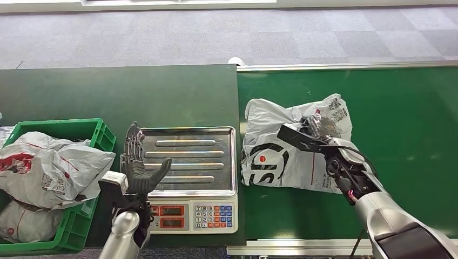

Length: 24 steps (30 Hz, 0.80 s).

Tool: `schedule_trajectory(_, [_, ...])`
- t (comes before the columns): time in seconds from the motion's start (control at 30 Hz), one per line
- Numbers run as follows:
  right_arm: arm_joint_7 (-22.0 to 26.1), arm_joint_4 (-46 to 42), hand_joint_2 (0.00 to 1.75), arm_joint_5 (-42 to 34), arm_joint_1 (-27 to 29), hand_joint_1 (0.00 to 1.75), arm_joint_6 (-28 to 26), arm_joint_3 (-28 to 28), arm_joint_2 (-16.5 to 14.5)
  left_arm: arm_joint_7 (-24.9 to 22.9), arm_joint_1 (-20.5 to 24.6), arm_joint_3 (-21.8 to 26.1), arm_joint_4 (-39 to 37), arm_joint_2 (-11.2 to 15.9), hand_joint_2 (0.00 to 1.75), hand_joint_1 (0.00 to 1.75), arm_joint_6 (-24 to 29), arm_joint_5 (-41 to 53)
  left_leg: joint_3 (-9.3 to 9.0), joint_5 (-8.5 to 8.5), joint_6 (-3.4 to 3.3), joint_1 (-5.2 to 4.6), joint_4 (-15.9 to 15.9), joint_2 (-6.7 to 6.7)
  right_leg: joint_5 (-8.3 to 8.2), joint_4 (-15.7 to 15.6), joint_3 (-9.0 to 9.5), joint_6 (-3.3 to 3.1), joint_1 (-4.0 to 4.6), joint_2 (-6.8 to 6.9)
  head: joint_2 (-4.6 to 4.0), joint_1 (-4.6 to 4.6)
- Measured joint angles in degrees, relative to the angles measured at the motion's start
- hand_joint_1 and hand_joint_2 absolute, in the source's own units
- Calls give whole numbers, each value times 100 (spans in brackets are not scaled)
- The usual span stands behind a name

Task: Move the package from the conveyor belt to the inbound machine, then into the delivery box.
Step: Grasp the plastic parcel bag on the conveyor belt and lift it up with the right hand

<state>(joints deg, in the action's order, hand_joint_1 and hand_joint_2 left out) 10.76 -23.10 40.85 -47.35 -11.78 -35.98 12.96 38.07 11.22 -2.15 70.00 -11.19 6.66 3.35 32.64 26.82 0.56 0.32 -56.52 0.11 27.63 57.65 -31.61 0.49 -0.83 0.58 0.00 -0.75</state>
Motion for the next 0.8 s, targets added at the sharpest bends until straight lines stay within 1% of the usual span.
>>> schedule_trajectory(0.1, [224, -159, 175, -134, 3, 175, -334, 374, -35, 157, -56, 14, 193, -9, 175, 0, 77, -74, 0, 0, 0, 0, 0, -1, 0, 0, -1, 0, 0, 0, 0, 0])
schedule_trajectory(0.23, [484, -401, 175, -254, 51, 175, -626, 793, -73, 175, -151, 36, 538, -11, 175, 0, 177, -192, 1, 0, 0, 0, 0, 1, 0, 0, -2, 0, 0, -1, 0, -1])
schedule_trajectory(0.37, [838, -916, 175, -345, 165, 175, -1110, 1322, -143, 175, -332, 49, 1190, -11, 175, 0, 344, -331, 1, 0, 0, 1, 0, 1, 0, 0, -4, 0, 1, -1, 0, -1])
schedule_trajectory(0.53, [1100, -1841, 175, -271, 312, 175, -1425, 1889, -208, 175, -508, 7, 2149, -16, 175, 0, 773, -319, 4, 0, 0, 1, 0, 1, 0, 0, -7, 0, 1, -1, 0, -2])
schedule_trajectory(0.7, [1244, -2477, 175, -193, 419, 175, -1544, 2199, -248, 175, -606, -39, 2704, -31, 175, 0, 892, -329, 4, 0, 0, 1, 0, 1, -1, 0, -7, 2, 1, -1, 0, -1])
schedule_trajectory(0.8, [1496, -2924, 175, -40, 561, 175, -1843, 2307, -283, 175, -642, -38, 2910, -51, 175, 0, 877, -371, 4, -1, -1, 1, 0, 0, -2, 0, -7, 3, 0, -1, 0, -1])
